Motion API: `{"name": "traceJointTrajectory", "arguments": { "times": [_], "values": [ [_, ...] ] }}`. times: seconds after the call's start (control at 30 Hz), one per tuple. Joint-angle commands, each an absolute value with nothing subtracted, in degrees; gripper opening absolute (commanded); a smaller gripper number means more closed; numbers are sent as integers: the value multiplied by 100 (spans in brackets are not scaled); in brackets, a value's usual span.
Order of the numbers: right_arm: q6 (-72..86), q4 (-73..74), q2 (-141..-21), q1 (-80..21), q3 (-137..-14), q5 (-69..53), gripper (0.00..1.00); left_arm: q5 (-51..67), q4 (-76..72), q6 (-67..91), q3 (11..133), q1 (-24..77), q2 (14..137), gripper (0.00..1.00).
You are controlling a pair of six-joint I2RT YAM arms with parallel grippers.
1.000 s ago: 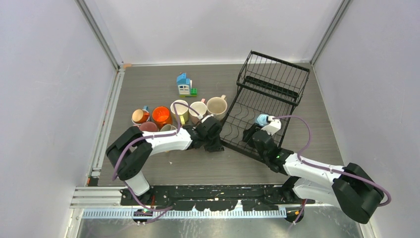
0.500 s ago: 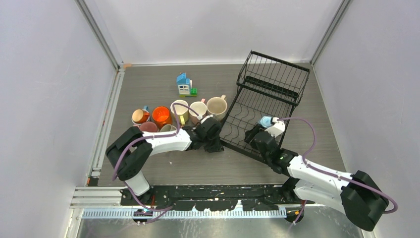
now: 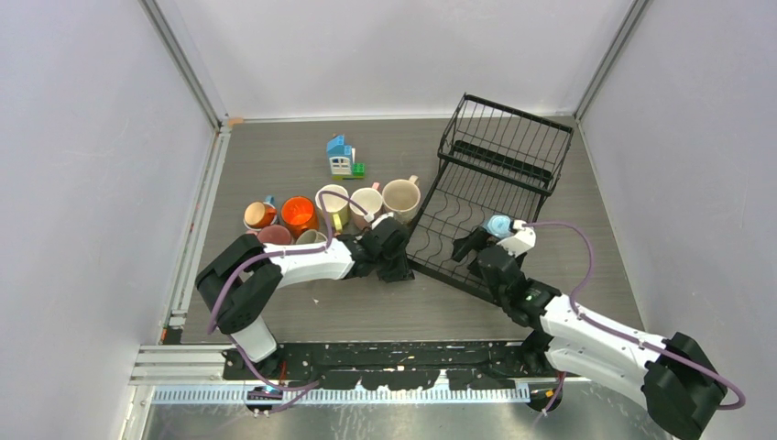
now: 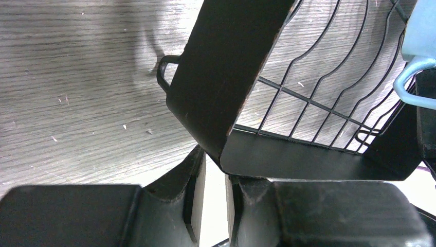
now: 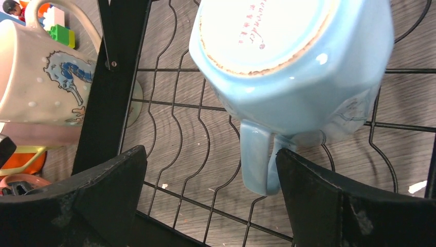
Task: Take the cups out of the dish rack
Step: Move the cup to the dish rack, then unload the cup from the dish rack.
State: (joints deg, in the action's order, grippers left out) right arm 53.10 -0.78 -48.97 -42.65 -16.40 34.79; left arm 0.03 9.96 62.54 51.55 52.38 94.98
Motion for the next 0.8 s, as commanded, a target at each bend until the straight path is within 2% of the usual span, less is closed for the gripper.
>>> {"name": "traceJointTrajectory", "arguments": {
  "times": [0.0, 0.43, 0.7, 0.77],
  "values": [
    [5366, 40, -4638, -4283, -1550, 3795, 100, -220, 556, 6183, 5201, 5164, 9366, 22],
    [5643, 1466, -4332, -4285, -1942, 4185, 100, -223, 588, 6157, 5214, 5168, 9322, 22],
    [6336, 2696, -5229, -4281, -2888, 4576, 100, -209, 581, 6158, 5190, 5168, 9300, 22],
    [6434, 2914, -5536, -4282, -3187, 4596, 95, -206, 576, 6154, 5194, 5161, 9275, 22]
  ]
}}
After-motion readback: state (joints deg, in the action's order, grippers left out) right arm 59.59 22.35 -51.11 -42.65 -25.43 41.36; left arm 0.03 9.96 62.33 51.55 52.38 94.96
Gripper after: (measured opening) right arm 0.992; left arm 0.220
